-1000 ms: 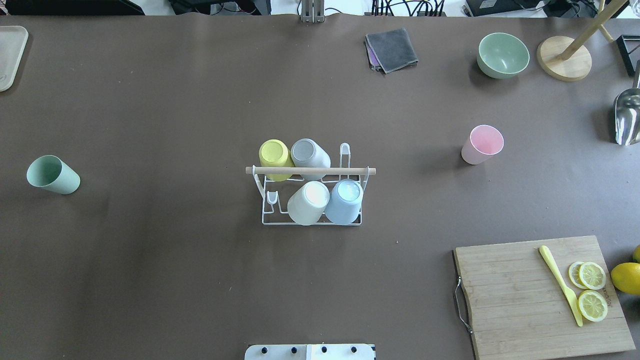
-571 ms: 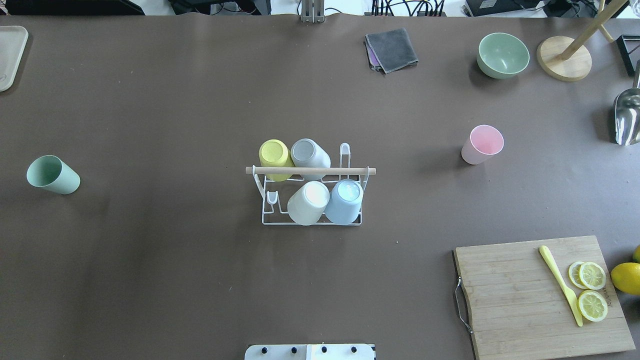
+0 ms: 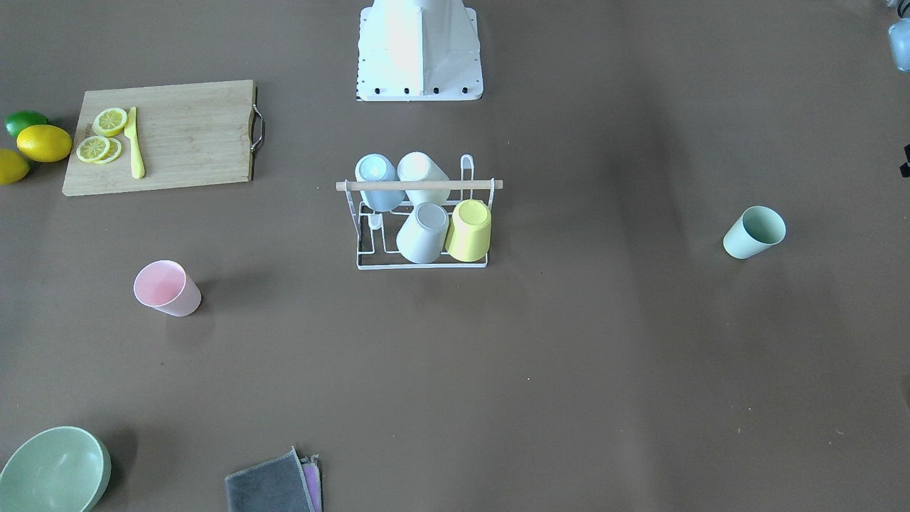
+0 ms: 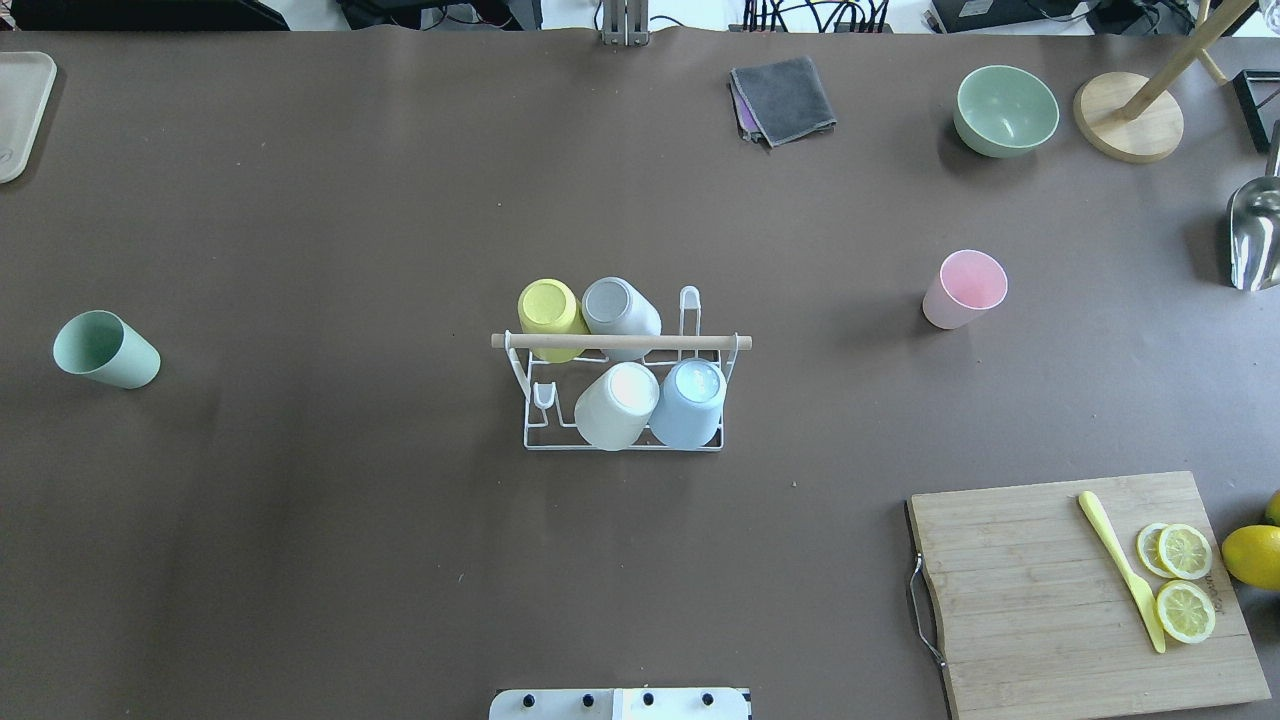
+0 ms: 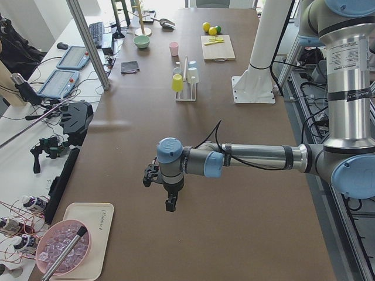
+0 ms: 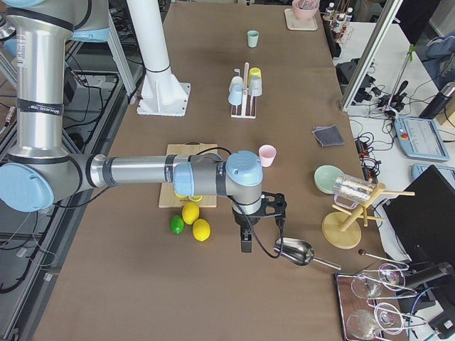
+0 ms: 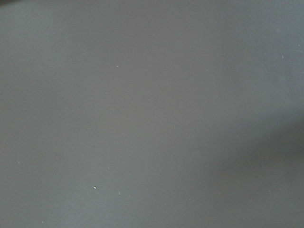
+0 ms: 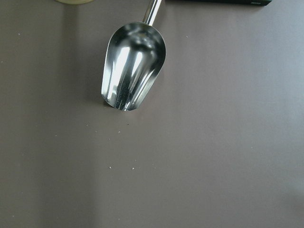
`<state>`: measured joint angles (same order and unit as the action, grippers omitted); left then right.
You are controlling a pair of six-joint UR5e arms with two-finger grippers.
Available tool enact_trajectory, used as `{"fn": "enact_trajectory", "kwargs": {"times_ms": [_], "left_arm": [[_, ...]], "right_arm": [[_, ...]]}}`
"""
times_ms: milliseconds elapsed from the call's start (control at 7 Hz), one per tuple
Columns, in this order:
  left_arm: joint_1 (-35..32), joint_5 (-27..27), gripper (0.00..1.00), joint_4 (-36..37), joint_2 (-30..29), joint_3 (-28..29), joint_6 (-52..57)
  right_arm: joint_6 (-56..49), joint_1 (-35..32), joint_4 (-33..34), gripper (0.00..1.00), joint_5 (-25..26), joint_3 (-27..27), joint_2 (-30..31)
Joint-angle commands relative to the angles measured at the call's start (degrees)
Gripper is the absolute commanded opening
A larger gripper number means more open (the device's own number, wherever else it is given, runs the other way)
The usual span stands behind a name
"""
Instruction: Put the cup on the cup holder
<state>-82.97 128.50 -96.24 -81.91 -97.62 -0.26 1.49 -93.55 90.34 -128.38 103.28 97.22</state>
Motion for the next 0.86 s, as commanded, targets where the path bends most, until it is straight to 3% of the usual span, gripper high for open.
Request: {"fn": "enact_trajectory", "kwargs": {"times_ms": [0,429,714], "left_arm": [[0.0,0.0,0.98,0.0,0.0,0.0,0.0],[0.0,0.0,0.98,0.0,0.0,0.0,0.0],[0.0,-0.1,0.98,0.0,-0.1,-0.1,0.0]], "right_arm": [[0.4,4.1,0.2,1.00,-3.3,-0.7,0.8],[0.5,12.3,0.8,1.00,-2.9,-6.4,-1.5],[0.9,15.6,1.5,1.00,-2.5,-4.1,-2.9]]}}
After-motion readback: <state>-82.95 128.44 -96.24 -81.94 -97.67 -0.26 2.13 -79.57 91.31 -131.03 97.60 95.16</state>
